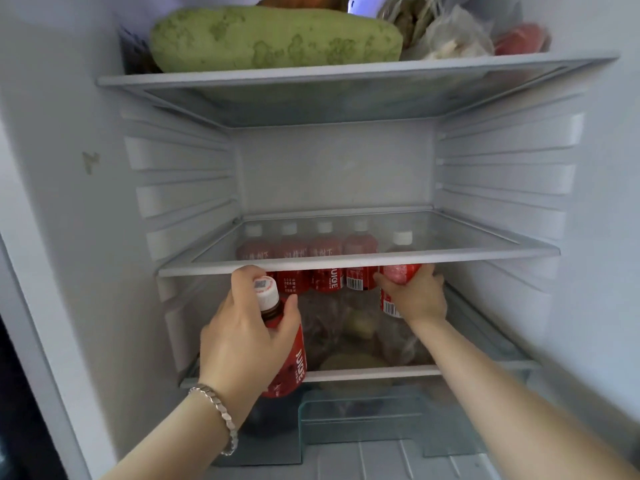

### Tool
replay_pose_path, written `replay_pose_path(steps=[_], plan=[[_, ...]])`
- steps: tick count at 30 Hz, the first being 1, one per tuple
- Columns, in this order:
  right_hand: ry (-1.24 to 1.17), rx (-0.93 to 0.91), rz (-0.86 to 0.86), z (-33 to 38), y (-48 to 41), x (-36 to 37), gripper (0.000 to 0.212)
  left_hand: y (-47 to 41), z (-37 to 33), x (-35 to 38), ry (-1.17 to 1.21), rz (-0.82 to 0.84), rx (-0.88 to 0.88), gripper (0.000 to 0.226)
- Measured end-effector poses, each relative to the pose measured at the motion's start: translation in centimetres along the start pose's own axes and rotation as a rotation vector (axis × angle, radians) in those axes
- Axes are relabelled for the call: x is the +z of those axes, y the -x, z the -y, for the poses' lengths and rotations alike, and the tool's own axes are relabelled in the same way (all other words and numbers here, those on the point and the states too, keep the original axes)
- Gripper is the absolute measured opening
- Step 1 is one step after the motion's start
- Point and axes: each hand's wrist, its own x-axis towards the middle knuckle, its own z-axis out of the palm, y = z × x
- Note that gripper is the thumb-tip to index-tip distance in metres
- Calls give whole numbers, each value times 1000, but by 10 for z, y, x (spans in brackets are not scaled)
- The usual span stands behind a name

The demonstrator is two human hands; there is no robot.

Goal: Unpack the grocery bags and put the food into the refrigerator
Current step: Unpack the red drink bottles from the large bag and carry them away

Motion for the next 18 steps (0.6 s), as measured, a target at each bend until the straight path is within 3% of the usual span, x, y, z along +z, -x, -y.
replay_pose_path(steps=[6,9,12,14,16,18], plan=[[326,82,97,0,-38,24,56,0,-3,-1,-67,10,-15,37],[435,35,86,-8,-40,32,45,9,2,1,-122,52,-33,68],[471,26,153,-12,-39,33,54,22,10,2,-110,141,-90,95],[464,40,241,-10,-35,31,58,23,15,0,-14,200,-242,89],[458,5,329,-8,-30,33,46,19,20,0,41,245,-376,80],[454,-56,404,-2,-19,38,36,13,20,-1,34,259,-387,76]])
